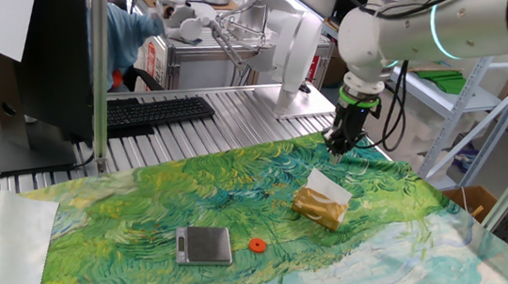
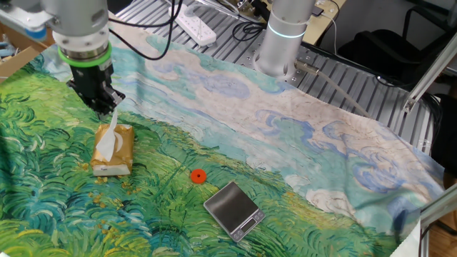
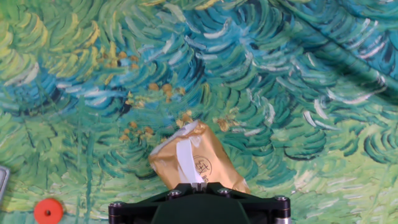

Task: Pull out a napkin

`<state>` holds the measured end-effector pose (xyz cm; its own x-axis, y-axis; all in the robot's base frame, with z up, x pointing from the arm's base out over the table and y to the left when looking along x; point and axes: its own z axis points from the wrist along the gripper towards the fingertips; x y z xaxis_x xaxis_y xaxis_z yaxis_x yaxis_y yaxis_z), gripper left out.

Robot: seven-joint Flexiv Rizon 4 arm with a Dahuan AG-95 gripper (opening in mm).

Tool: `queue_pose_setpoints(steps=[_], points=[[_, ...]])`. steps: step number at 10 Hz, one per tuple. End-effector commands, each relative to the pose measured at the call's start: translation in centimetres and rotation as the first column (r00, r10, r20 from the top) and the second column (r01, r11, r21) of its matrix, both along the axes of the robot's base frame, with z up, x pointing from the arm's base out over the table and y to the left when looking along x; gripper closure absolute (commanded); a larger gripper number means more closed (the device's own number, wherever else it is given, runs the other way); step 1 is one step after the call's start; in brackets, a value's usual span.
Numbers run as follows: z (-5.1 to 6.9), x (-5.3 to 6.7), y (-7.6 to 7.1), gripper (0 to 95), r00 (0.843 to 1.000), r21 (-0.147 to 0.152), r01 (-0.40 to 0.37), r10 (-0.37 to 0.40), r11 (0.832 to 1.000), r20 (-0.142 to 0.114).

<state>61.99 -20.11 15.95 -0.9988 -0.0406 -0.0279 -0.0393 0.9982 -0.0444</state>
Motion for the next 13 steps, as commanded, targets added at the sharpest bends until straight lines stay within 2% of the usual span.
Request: queue_pose_setpoints(steps=[1, 6, 7, 10, 12, 13], points=[[-0.2, -0.1, 0.1, 95.0, 1.000, 0.001, 0.000, 0.000, 1.000, -0.001], [-0.5, -0.1, 0.2, 95.0, 1.000, 0.000, -0.004, 0.004, 1.000, -0.001], [-0.6, -0.2, 0.2, 76.0, 1.000, -0.001, -0.002, 0.002, 1.000, -0.001], [-0.8, -0.5, 0.3, 76.0, 1.000, 0.000, 0.008, -0.008, 1.000, 0.001], [-1.5, -0.5, 0.5, 76.0, 1.000, -0.002, 0.012, -0.012, 1.000, 0.005], [-1.9, -0.5, 0.5, 57.0, 1.000, -0.003, 0.021, -0.021, 1.000, 0.007]])
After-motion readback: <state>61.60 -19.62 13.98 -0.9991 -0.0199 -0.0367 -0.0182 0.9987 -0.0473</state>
